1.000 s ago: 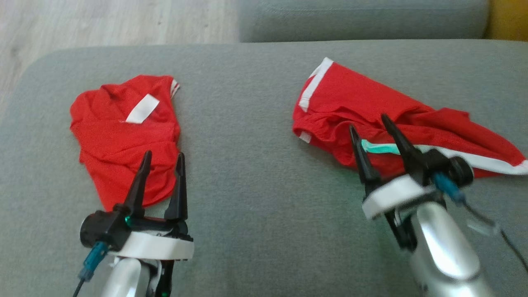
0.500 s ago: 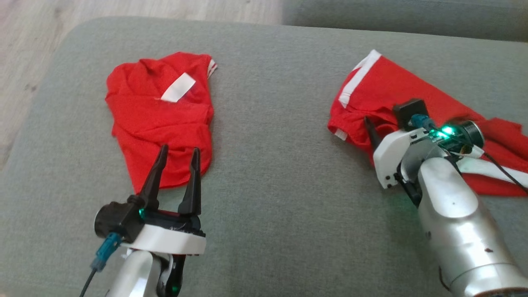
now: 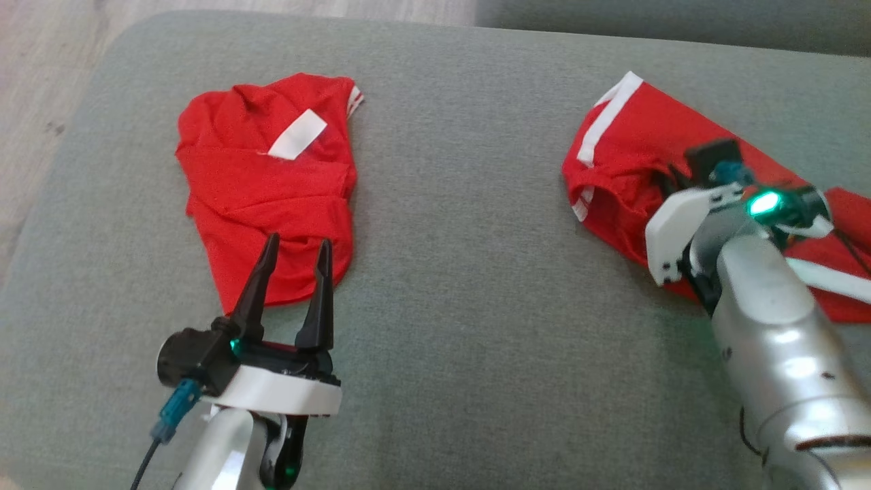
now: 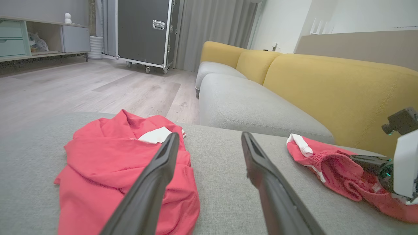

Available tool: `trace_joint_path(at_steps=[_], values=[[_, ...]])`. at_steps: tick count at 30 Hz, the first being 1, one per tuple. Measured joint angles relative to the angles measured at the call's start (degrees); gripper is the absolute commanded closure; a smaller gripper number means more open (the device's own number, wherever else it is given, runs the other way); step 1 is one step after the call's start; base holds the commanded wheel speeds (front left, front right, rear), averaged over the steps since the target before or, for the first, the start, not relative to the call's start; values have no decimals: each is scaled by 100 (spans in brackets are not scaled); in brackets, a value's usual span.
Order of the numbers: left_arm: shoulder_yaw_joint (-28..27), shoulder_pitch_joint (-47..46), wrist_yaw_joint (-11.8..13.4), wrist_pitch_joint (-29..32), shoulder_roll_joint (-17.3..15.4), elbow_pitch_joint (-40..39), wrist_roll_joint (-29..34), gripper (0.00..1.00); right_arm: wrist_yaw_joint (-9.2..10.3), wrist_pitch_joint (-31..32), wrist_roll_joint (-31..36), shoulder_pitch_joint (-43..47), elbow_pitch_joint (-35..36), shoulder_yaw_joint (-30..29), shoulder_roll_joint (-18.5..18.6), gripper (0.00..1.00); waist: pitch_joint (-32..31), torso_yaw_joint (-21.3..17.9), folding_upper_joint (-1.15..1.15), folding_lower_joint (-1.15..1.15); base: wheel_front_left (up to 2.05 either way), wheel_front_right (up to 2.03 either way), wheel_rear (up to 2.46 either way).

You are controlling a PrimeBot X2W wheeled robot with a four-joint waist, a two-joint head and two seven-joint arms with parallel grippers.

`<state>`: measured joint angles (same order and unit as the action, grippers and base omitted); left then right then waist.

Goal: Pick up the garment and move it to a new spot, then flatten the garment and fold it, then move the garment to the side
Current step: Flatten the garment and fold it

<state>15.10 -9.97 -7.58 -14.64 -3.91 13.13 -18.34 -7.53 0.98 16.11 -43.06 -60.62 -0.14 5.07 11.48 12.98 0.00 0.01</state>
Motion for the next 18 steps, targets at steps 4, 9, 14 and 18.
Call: trace_joint_path(at_steps=[4, 9, 14, 18], values=[[-19, -43, 0, 0, 1, 7, 0, 0, 0, -216, -249, -287, -88, -86, -15, 100, -4, -111, 0, 0, 0, 0, 0], [-44, -43, 0, 0, 4, 18, 1, 0, 0, -257, -661, -742, -152, -124, -36, 100, -20, -268, 0, -1, 0, 0, 0], [-43, -56, 0, 0, 22, 16, 0, 0, 0, -176, -1018, -1052, -226, -337, -40, 100, -11, -322, 0, 0, 0, 0, 0], [-62, -58, 0, 0, 36, 13, 0, 0, 0, -96, -1190, -1075, -254, -744, -64, 100, -30, -277, 0, -1, 0, 0, 0]])
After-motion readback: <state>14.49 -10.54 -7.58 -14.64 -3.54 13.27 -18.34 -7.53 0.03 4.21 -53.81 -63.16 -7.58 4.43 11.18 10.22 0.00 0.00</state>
